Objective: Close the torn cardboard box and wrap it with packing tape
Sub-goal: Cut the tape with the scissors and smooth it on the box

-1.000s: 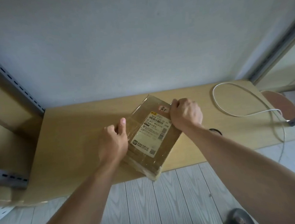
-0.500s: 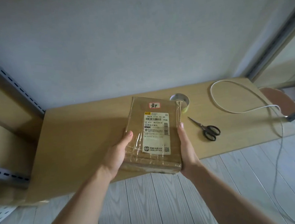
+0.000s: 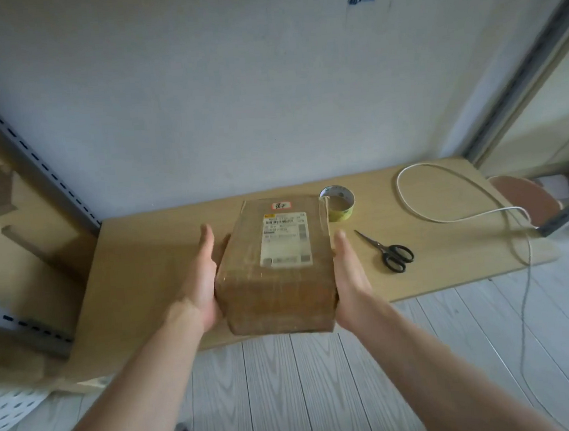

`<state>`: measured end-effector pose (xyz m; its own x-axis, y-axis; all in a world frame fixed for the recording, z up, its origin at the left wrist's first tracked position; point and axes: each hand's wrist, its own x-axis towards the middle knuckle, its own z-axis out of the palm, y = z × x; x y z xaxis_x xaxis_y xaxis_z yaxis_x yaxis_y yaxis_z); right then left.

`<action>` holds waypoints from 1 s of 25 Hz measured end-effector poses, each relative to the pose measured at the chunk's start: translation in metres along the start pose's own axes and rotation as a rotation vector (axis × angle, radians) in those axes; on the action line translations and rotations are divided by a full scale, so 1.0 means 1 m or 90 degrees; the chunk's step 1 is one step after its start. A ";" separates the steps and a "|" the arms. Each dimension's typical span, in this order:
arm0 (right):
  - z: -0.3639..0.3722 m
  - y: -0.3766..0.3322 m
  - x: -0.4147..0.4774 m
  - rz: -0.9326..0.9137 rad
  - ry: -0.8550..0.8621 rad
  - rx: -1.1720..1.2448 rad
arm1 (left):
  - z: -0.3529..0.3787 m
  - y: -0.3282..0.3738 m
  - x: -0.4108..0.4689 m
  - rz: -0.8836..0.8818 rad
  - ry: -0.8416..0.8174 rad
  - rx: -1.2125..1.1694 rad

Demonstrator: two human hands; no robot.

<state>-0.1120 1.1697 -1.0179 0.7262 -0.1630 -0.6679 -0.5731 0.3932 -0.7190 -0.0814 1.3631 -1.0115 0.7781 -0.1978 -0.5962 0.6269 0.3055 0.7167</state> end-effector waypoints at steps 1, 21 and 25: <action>-0.001 -0.008 -0.007 -0.051 -0.028 -0.055 | 0.001 0.009 -0.009 0.045 -0.033 0.000; 0.023 -0.070 -0.031 -0.558 0.119 -0.557 | 0.010 0.060 -0.028 0.221 0.017 0.428; 0.033 -0.059 -0.035 -0.515 0.198 -0.493 | 0.018 0.040 -0.034 0.344 0.143 0.408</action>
<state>-0.0909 1.1819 -0.9456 0.9234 -0.3709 0.0988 -0.1412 -0.5677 -0.8110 -0.0822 1.3650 -0.9562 0.9917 0.0327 -0.1246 0.1287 -0.2921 0.9477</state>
